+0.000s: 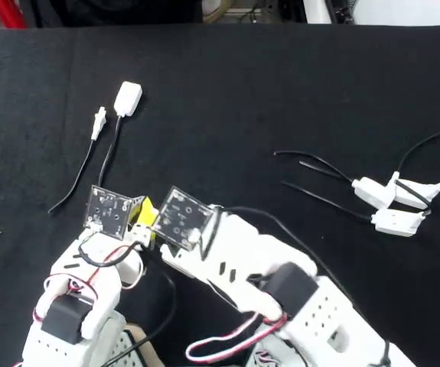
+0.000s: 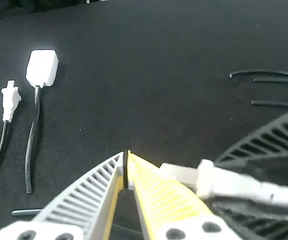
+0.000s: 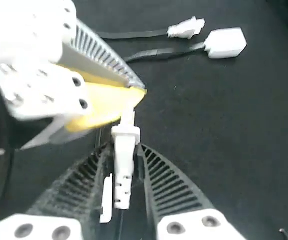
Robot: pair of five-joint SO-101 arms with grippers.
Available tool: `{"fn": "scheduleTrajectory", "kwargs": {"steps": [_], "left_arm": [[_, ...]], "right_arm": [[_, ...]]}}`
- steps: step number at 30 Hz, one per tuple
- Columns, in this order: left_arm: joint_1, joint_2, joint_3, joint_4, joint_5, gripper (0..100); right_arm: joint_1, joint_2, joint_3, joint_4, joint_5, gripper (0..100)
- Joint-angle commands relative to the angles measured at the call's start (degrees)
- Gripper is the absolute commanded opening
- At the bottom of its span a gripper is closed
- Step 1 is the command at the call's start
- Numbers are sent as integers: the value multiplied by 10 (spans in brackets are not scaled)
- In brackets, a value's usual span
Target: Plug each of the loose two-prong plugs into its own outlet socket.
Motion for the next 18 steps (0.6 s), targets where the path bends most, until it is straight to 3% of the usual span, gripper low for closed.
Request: {"fn": "scheduleTrajectory", "kwargs": {"steps": [1,13,18], "left_arm": [[39,2,-3,10,-7,30],[57,2,-3,30,-27,30],[115,2,-7,61,-28,30]], "right_arm": [[-15,-16,-4,-1,-8,11],[-25,-17,-6,-1,-9,11],[-25,-17,-7,-1,-20,11]]}}
